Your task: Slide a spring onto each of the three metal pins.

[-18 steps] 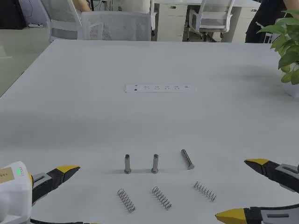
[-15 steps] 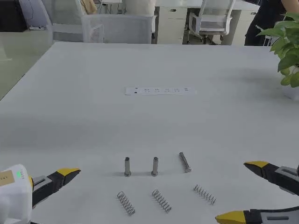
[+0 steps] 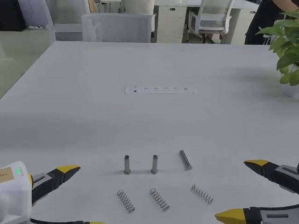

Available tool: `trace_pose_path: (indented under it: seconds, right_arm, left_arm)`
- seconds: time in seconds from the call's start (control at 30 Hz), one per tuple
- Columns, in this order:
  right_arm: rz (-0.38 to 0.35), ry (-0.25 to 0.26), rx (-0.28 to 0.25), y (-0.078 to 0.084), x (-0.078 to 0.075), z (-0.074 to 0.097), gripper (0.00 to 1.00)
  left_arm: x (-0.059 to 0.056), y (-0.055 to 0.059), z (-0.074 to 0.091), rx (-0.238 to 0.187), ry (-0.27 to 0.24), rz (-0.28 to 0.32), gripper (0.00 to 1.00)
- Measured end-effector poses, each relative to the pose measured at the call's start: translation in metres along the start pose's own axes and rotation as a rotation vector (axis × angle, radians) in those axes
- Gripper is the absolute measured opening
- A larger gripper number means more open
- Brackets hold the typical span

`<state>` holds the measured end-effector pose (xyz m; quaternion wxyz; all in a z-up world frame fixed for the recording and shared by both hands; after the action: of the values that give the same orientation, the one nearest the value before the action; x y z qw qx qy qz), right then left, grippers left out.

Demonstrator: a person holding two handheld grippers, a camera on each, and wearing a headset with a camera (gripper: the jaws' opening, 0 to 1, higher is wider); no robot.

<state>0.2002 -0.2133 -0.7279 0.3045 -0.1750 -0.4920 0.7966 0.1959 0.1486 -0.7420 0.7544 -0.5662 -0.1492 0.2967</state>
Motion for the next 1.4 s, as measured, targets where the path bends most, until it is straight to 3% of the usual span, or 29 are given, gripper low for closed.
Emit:
trace_pose_path:
  seconds: [1.4]
  right_arm:
    - [-0.015,0.01,0.003,0.0034,-0.0004,0.0014,0.94]
  left_arm:
    - [-0.0013,-0.0014,-0.001,-0.004,0.004,-0.006,0.95]
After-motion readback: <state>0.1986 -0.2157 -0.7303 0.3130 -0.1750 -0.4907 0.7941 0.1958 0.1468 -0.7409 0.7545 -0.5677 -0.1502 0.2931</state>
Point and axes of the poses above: the centre of the closed fingertips' face, and the gripper's own axes: z roughly backward along the fingers, x roughly to its left, y roughly out of its underside, the point moved 9 cm from there along z, roughly backward along the fingers, and after that the axes turned 3 degrees about -x, right-handed, at the moved point
